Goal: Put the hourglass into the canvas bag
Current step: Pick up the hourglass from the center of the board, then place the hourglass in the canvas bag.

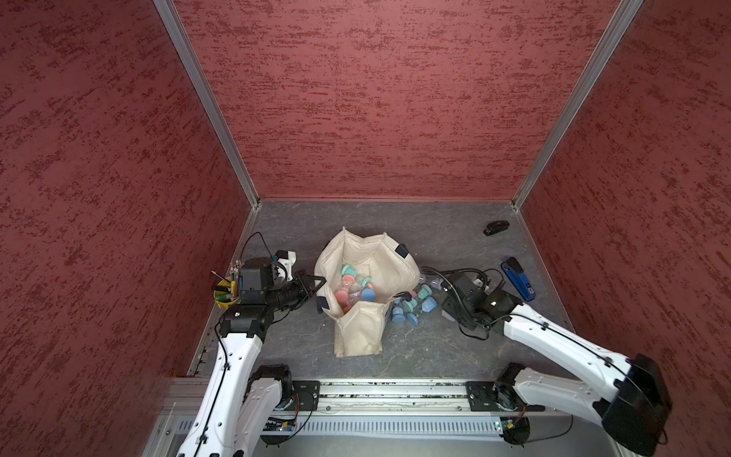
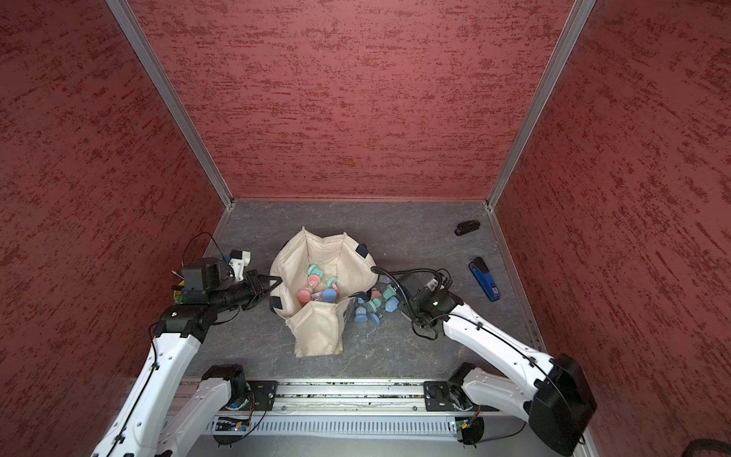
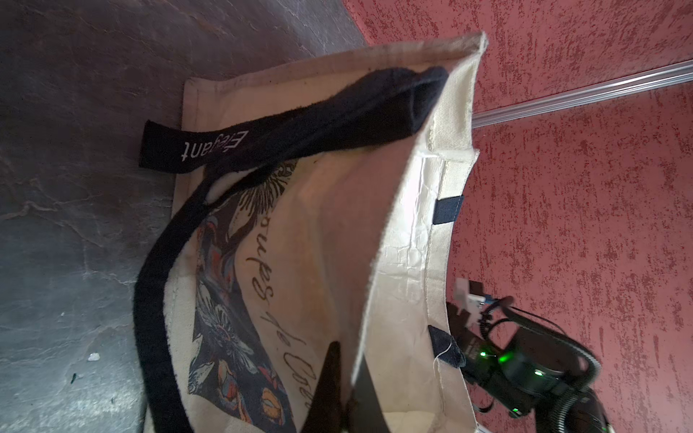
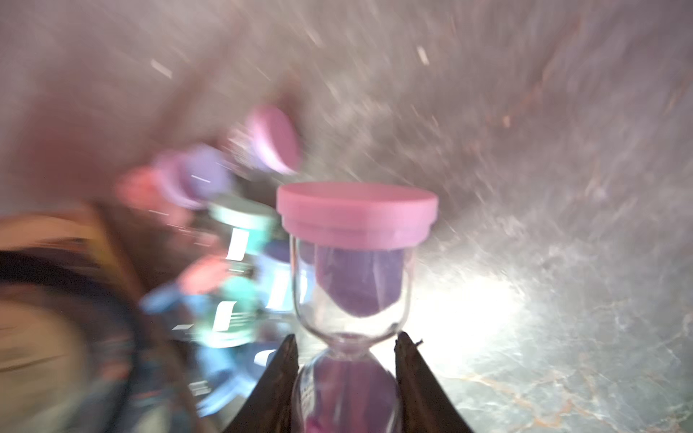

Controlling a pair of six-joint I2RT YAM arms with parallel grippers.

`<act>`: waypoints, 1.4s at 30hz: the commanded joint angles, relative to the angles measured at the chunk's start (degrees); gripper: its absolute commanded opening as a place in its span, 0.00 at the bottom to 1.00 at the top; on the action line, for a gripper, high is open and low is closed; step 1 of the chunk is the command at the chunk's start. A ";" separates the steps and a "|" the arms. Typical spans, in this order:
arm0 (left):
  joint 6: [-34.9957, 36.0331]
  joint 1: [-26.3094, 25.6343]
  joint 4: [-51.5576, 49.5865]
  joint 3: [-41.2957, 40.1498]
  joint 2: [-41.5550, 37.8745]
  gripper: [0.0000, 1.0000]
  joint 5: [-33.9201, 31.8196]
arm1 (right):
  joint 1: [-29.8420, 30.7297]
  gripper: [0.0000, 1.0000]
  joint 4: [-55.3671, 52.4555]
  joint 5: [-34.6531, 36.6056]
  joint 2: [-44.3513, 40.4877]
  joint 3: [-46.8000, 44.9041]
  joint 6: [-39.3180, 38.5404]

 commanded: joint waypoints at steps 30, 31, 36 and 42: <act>-3.00 -0.05 1.86 -0.07 0.00 0.08 1.96 | 16.49 0.03 6.19 -11.48 40.80 49.66 -33.32; -3.04 -0.12 1.86 -0.06 0.08 0.08 1.96 | 16.46 0.03 6.29 -11.57 41.46 49.58 -33.30; -3.01 -0.75 1.58 -0.11 0.09 0.09 1.53 | 16.49 0.10 6.17 -11.47 44.39 49.63 -33.41; -3.14 -1.18 1.47 -0.06 0.07 0.09 1.10 | 16.49 0.48 7.71 -10.35 44.77 48.05 -33.15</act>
